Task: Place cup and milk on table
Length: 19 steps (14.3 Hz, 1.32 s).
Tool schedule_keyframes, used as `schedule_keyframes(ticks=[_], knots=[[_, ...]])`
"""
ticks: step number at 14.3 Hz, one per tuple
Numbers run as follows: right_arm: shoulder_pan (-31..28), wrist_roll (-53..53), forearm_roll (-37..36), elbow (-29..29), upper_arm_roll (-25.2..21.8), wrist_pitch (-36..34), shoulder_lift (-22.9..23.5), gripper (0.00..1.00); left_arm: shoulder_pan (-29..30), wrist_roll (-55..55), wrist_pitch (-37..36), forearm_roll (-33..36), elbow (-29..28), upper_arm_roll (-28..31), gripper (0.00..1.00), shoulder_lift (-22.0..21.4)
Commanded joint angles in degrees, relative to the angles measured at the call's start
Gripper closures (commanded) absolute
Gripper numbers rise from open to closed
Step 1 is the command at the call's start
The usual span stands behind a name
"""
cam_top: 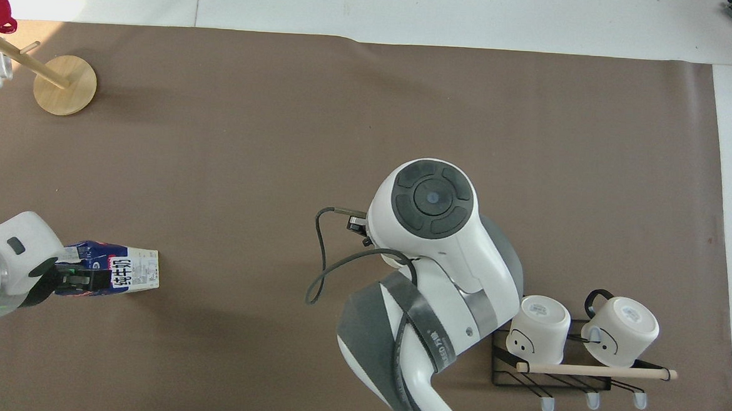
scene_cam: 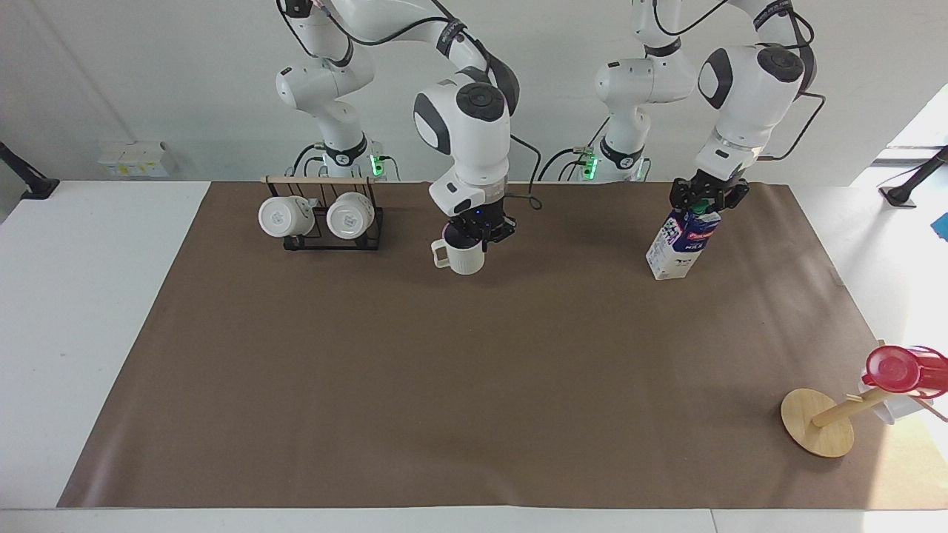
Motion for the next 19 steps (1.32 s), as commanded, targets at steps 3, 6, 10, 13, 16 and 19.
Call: schedule_keyframes(ticks=[3, 6, 10, 13, 16, 19], knots=[[1.7, 9.0, -4.3, -0.1, 0.4, 1.9, 2.6, 1.0, 0.3, 0.5, 0.5, 1.1, -0.9, 0.1, 0.44, -0.9], [3.8, 14.0, -5.7, -0.9, 0.4, 3.2, 3.2, 1.0, 1.0, 0.4, -0.9, 1.1, 0.5, 0.1, 0.44, -0.9], [4.8, 16.9, -7.6, -2.7, 0.4, 6.3, 4.7, 1.0, 1.2, -0.3, -3.3, 1.1, 3.3, 0.1, 0.52, -0.3], [4.6, 17.0, -7.3, -4.5, 0.4, 8.7, 4.5, 1.0, 1.1, -0.8, -3.5, 1.0, 4.3, 0.0, 0.52, 0.0], [4.6, 17.8, -7.1, -5.1, 0.4, 9.5, 4.8, 0.93, 0.1, -3.4, -7.5, 0.6, 7.1, -0.2, 0.53, 0.1], [4.3, 18.4, -6.4, -4.9, 0.4, 9.6, 5.0, 0.04, -2.9, -8.5, -7.6, 0.4, 9.1, -0.5, 0.53, 0.5]])
